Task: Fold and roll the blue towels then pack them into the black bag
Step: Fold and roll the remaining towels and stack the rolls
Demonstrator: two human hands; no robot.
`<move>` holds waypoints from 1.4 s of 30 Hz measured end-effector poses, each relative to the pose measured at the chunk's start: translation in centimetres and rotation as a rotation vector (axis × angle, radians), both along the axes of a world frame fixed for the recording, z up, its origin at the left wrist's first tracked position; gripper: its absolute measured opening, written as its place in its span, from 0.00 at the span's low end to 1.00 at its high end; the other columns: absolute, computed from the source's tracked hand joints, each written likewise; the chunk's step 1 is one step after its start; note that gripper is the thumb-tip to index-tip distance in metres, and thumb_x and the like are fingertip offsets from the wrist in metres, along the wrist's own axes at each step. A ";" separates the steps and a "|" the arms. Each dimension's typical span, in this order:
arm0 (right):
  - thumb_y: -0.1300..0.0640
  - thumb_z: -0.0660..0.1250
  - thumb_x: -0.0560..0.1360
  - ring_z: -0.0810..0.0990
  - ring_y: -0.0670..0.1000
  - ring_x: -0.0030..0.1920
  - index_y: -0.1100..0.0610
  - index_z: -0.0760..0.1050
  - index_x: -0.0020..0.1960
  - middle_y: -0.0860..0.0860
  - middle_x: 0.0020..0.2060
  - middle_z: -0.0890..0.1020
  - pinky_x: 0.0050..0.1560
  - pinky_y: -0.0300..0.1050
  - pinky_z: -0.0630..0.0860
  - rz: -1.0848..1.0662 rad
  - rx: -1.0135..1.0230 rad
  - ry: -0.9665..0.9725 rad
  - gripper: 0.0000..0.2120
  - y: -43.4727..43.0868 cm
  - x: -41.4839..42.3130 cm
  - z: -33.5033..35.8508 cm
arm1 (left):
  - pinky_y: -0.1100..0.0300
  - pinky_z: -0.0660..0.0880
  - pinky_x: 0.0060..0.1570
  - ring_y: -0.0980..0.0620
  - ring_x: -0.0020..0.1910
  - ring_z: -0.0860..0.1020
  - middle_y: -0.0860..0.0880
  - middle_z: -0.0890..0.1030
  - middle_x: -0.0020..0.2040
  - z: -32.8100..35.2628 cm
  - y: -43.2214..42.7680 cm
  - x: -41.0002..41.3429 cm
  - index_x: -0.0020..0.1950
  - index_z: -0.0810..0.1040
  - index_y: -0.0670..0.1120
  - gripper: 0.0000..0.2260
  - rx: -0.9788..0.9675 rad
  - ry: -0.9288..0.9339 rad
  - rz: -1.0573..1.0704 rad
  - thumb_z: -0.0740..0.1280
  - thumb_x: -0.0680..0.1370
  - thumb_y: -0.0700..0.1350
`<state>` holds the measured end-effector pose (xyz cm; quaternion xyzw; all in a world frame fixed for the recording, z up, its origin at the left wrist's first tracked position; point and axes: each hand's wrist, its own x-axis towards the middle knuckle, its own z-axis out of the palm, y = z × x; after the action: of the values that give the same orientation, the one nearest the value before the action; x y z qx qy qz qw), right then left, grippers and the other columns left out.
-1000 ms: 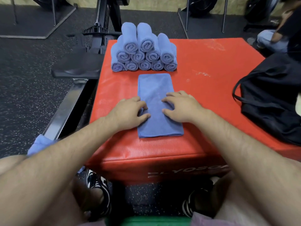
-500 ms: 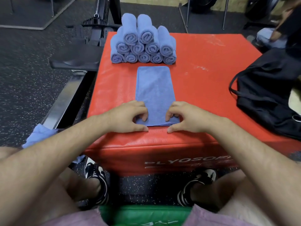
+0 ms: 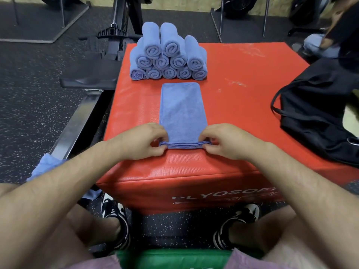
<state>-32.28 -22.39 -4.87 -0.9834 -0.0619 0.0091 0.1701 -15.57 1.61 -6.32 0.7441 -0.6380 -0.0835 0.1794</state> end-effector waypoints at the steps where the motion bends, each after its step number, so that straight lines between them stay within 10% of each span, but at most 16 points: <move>1: 0.57 0.69 0.73 0.79 0.49 0.43 0.51 0.79 0.53 0.47 0.44 0.82 0.48 0.49 0.76 -0.034 0.036 0.007 0.09 0.0 0.0 0.1 | 0.57 0.73 0.46 0.54 0.40 0.75 0.52 0.79 0.41 0.0 0.0 0.1 0.47 0.79 0.46 0.10 -0.009 0.037 0.037 0.64 0.74 0.51; 12: 0.62 0.70 0.75 0.73 0.47 0.47 0.55 0.83 0.51 0.47 0.47 0.76 0.53 0.42 0.71 -0.050 0.026 -0.126 0.07 -0.4 1.0 -0.8 | 0.74 0.66 0.48 0.64 0.45 0.72 0.53 0.73 0.46 -0.6 -1.0 0.6 0.48 0.79 0.44 0.06 -0.100 0.156 0.185 0.70 0.73 0.35; 22: 0.58 0.67 0.76 0.79 0.52 0.50 0.52 0.81 0.51 0.47 0.47 0.82 0.53 0.49 0.76 -0.003 -0.067 -0.112 0.06 -0.6 0.3 -0.6 | 0.53 0.74 0.50 0.45 0.47 0.77 0.47 0.78 0.49 -1.2 -0.6 -0.5 0.51 0.80 0.42 0.08 -0.155 -0.156 0.024 0.62 0.77 0.36; 27: 0.56 0.74 0.72 0.74 0.47 0.51 0.54 0.79 0.53 0.47 0.49 0.80 0.55 0.36 0.67 0.008 0.014 -0.045 0.11 -1.0 0.4 -0.4 | 0.57 0.72 0.54 0.50 0.49 0.74 0.50 0.75 0.50 -0.9 0.0 0.2 0.54 0.76 0.46 0.11 -0.098 -0.061 0.002 0.71 0.77 0.51; 33: 0.61 0.71 0.74 0.75 0.39 0.37 0.53 0.77 0.53 0.45 0.42 0.80 0.42 0.29 0.70 -0.156 0.225 0.047 0.10 -0.7 0.8 0.5 | 0.64 0.71 0.48 0.55 0.45 0.75 0.52 0.80 0.49 -0.1 -0.5 0.9 0.56 0.76 0.47 0.09 -0.049 0.161 0.148 0.71 0.77 0.41; 42: 0.64 0.67 0.73 0.76 0.47 0.44 0.51 0.81 0.50 0.42 0.45 0.74 0.50 0.39 0.71 -0.160 0.180 -0.040 0.10 -1.1 2.0 -0.3 | 0.62 0.70 0.49 0.55 0.44 0.75 0.52 0.74 0.49 -0.4 -1.6 1.6 0.49 0.77 0.50 0.08 -0.120 0.149 0.220 0.68 0.77 0.36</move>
<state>-30.24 -23.50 -5.22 -0.9659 0.0130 -0.0295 0.2567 -13.98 0.01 -6.70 0.7892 -0.5414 -0.0804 0.2785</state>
